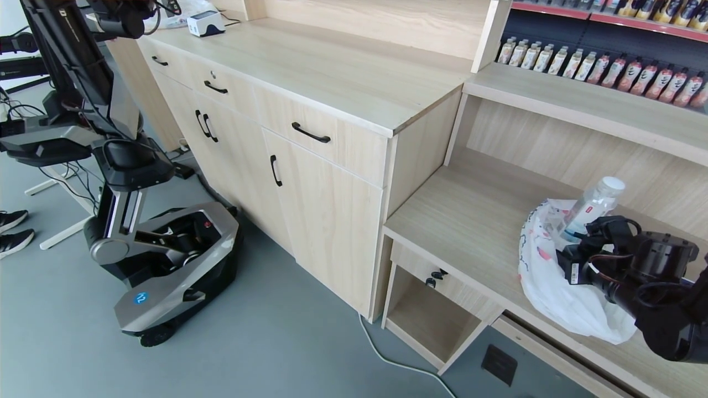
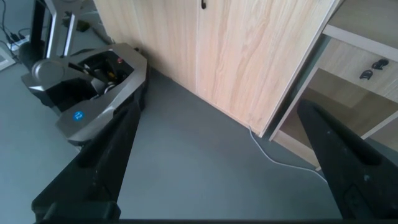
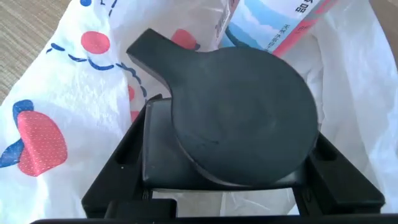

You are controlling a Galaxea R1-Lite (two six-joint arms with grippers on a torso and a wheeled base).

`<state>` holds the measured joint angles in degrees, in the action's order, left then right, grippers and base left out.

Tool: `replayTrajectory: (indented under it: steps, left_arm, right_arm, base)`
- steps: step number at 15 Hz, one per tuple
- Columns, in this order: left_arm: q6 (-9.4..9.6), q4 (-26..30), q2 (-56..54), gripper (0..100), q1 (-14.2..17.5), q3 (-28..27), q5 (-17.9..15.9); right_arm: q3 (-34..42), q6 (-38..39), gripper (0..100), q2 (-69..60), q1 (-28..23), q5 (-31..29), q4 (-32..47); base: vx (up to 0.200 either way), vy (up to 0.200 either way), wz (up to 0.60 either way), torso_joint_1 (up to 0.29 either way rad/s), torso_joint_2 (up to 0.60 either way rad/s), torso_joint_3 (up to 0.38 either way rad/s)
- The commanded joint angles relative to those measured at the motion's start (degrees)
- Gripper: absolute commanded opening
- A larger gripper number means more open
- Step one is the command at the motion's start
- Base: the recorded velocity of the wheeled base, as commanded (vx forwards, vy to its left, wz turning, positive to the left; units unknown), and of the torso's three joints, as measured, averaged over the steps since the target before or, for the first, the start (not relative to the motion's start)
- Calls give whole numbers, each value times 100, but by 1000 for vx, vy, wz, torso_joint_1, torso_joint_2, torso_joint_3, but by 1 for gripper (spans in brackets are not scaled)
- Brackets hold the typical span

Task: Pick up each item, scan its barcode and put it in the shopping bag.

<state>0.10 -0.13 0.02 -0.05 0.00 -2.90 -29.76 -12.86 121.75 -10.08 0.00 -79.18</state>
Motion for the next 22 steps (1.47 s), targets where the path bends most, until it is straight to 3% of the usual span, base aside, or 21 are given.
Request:
replayTrajectory:
  steps: [1, 5, 6, 12, 16, 19, 22]
  left_arm:
    - [-1, -4, -2, 100, -4, 0, 0]
    - [-1, -4, -2, 100, 5, 0, 0]
    - [-1, -4, -2, 100, 5, 0, 0]
    - [-1, -4, -2, 100, 5, 0, 0]
    - [-1, -4, -2, 100, -4, 0, 0]
    - [-1, -4, -2, 100, -4, 0, 0]
    - [-1, -4, -2, 100, -4, 0, 0]
  right_arm:
    - [-4, 3, 0, 139, -20, 0, 25]
    - [-39, 29, 0, 33, -126, 18, 52]
    - [-39, 29, 100, -28, -143, 35, 25]
    - [-30, -129, 100, -1004, -143, 229, -63]
    - [207, -929, 100, -2278, -222, 861, -89]
    - [40, -1465, 100, -2709, -433, 1731, -142]
    - [-522, -1526, 100, -3008, -539, 1661, 280]
  base:
    - [0, 0, 0, 0, 0, 0]
    - [0, 0, 0, 0, 0, 0]
    - [0, 0, 0, 0, 0, 0]
    - [0, 0, 0, 0, 0, 0]
    - [0, 0, 0, 0, 0, 0]
    - [0, 0, -600, 2, 2, 2]
    - [0, 0, -600, 6, 6, 2]
